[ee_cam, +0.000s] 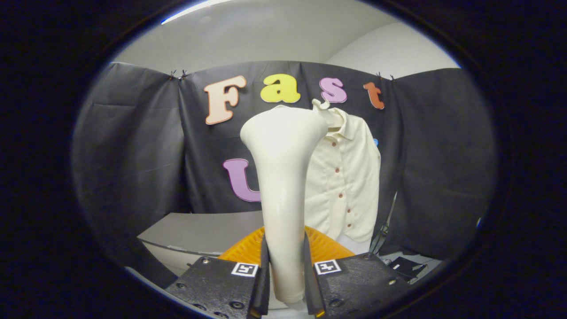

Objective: Iron the clothes twice with a garment steamer, once on the left side and once on the right side.

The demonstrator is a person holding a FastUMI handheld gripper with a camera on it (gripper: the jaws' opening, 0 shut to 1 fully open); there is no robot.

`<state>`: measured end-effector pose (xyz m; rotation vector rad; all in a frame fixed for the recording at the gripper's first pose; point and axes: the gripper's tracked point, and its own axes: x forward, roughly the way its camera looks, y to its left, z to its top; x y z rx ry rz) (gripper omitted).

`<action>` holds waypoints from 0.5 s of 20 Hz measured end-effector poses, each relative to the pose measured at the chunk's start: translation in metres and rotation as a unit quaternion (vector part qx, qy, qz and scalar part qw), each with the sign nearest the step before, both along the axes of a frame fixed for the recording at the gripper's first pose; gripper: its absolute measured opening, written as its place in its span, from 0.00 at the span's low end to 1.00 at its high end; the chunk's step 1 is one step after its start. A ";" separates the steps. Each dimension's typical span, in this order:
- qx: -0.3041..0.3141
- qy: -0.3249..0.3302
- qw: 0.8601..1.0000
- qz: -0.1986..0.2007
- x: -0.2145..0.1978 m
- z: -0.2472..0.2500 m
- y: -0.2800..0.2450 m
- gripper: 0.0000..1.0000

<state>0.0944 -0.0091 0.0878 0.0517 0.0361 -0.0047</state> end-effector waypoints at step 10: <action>-0.002 -0.024 1.000 0.004 -0.013 0.008 0.012 0.33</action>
